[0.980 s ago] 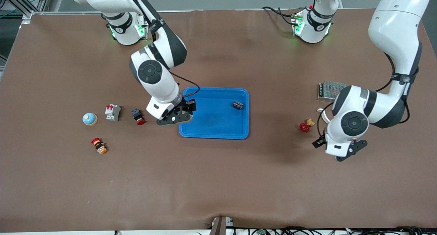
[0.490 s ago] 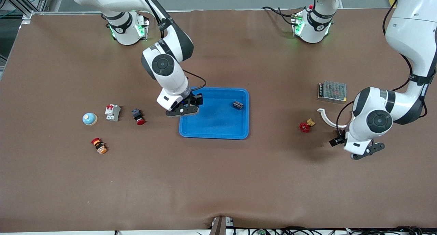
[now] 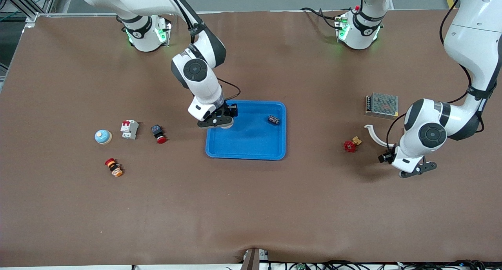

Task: Place electrolytic capacitor and blue bell in tray
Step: 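Carry the bell with the right gripper while the left gripper grasps a capacitor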

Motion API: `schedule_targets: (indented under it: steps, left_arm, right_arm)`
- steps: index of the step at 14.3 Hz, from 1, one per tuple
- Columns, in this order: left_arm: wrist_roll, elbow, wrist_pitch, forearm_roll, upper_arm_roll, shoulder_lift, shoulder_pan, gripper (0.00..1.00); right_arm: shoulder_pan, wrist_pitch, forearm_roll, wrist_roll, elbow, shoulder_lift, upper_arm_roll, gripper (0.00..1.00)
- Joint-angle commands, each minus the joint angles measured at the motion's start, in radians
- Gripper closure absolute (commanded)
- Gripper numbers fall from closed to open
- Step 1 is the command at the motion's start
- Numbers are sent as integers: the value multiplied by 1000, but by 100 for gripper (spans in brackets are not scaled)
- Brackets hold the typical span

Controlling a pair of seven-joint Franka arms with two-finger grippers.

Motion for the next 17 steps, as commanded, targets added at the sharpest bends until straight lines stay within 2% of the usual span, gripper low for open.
schedule_targets:
  steps: [1,3,6,9,12,13,14,15,17]
  left_arm:
    - [7,-19,25,30,-12,-4,31,55]
    - [0,-18,25,30,-13,2,31,77]
    - [-10,-15,25,28,-18,2,29,98]
    - [-8,-7,20,20,-24,-12,26,100]
    - [-22,2,6,13,-62,-30,26,100]
    - [-34,8,-3,11,-82,-38,26,100]
    - [-46,14,-24,11,-101,-41,26,100]
    - [-62,28,-46,11,-121,-41,26,100]
    - [-101,51,-89,11,-167,-39,24,100]
  right_arm:
    - [37,41,-6,45,-10,22,-12,78]
    - [48,79,-6,56,-18,42,-12,78]
    - [64,122,-7,59,-30,65,-15,78]
    - [71,126,-10,59,-30,76,-17,78]
    - [77,127,-10,59,-30,77,-22,78]
    - [77,127,-10,59,-30,77,-22,72]
    - [77,127,-10,59,-30,77,-20,25]
    - [77,126,-10,59,-29,77,-22,0]
    - [76,124,-10,57,-29,74,-22,0]
